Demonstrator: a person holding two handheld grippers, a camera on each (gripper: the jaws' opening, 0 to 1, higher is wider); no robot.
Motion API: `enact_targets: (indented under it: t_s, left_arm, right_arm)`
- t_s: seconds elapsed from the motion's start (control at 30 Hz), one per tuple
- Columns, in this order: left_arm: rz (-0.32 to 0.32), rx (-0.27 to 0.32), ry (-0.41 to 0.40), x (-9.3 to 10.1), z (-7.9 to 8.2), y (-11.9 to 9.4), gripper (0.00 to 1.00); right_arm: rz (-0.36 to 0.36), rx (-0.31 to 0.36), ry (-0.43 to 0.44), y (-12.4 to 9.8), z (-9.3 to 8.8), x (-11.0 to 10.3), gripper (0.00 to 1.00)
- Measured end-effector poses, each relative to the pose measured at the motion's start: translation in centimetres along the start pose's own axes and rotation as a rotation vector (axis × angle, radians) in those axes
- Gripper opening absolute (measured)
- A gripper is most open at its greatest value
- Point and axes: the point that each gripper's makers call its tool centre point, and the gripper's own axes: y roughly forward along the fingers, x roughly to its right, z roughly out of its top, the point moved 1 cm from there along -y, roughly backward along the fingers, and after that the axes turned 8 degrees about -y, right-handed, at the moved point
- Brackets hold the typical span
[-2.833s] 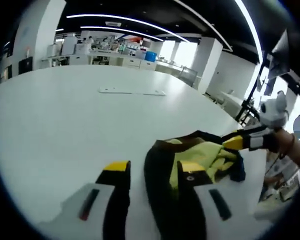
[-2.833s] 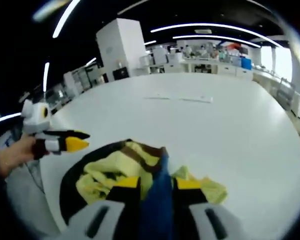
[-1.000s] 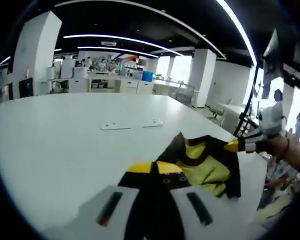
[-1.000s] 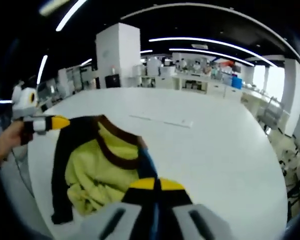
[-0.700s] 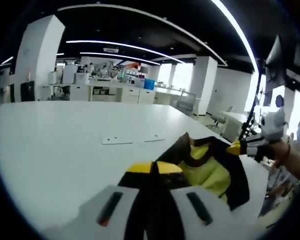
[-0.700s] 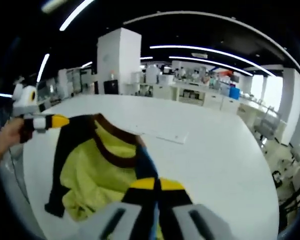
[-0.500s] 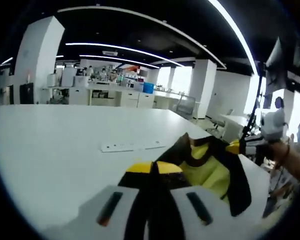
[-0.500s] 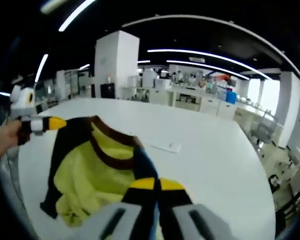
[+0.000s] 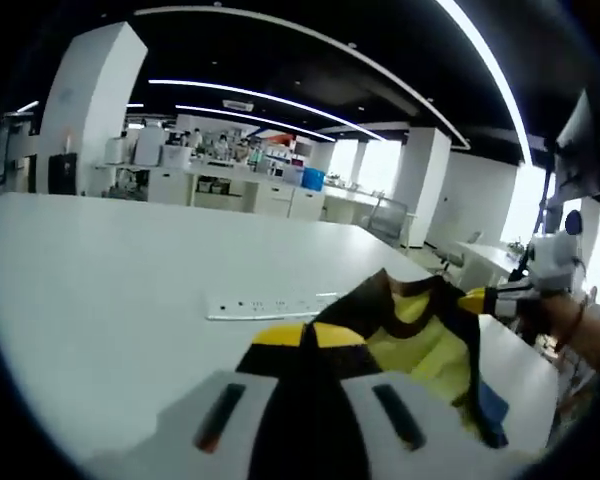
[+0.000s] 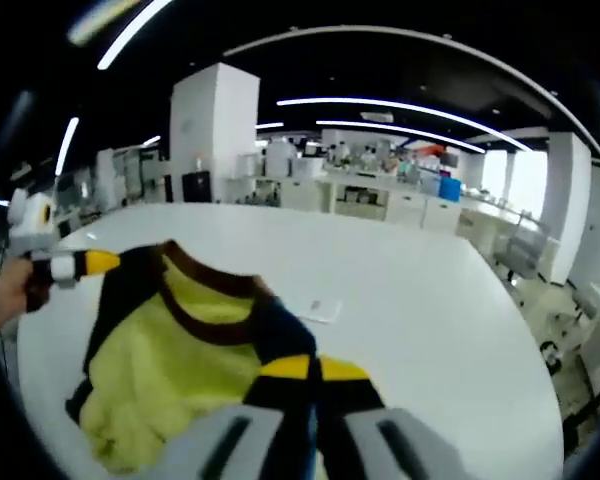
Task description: Fold the garment on the visible template until the final outline fits inside the template.
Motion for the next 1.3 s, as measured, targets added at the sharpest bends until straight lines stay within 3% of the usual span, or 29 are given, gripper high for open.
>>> enact_targets:
  t_s: [0.2, 0.43, 0.6, 0.7, 0.93, 1.13, 1.2, 1.3]
  left_arm:
    - [0.015, -0.032, 0.039, -0.7, -1.6, 2.9, 0.00]
    - [0.038, -0.075, 0.024, -2.1, -3.6, 6.0, 0.00]
    - [0.077, -0.125, 0.057, -4.1, -5.1, 7.9, 0.00]
    - [0.075, -0.137, 0.008, -4.6, -6.0, 8.6, 0.00]
    - [0.107, -0.195, 0.076, -6.2, -7.8, 9.4, 0.00]
    - [0.125, -0.205, 0.106, -6.7, -7.8, 9.7, 0.00]
    - [0.133, -0.202, 0.100, -6.6, -7.6, 9.5, 0.00]
    - [0.134, -0.190, 0.090, -6.4, -7.0, 8.9, 0.09]
  right_arm:
    - [-0.002, -0.040, -0.014, 3.4, -1.2, 0.4, 0.00]
    - [-0.003, -0.116, -0.011, 6.6, -3.8, 0.7, 0.00]
    - [0.003, -0.152, 0.005, 8.6, -5.0, 0.8, 0.00]
    - [-0.005, -0.175, 0.024, 9.1, -5.7, 0.7, 0.00]
    - [0.001, -0.197, 0.010, 10.1, -6.7, 0.5, 0.00]
    - [0.013, -0.206, 0.048, 10.1, -7.0, 0.4, 0.00]
    - [0.005, -0.212, 0.053, 9.9, -7.0, 0.5, 0.09]
    - [0.003, -0.218, 0.056, 9.4, -6.9, 0.8, 0.23]
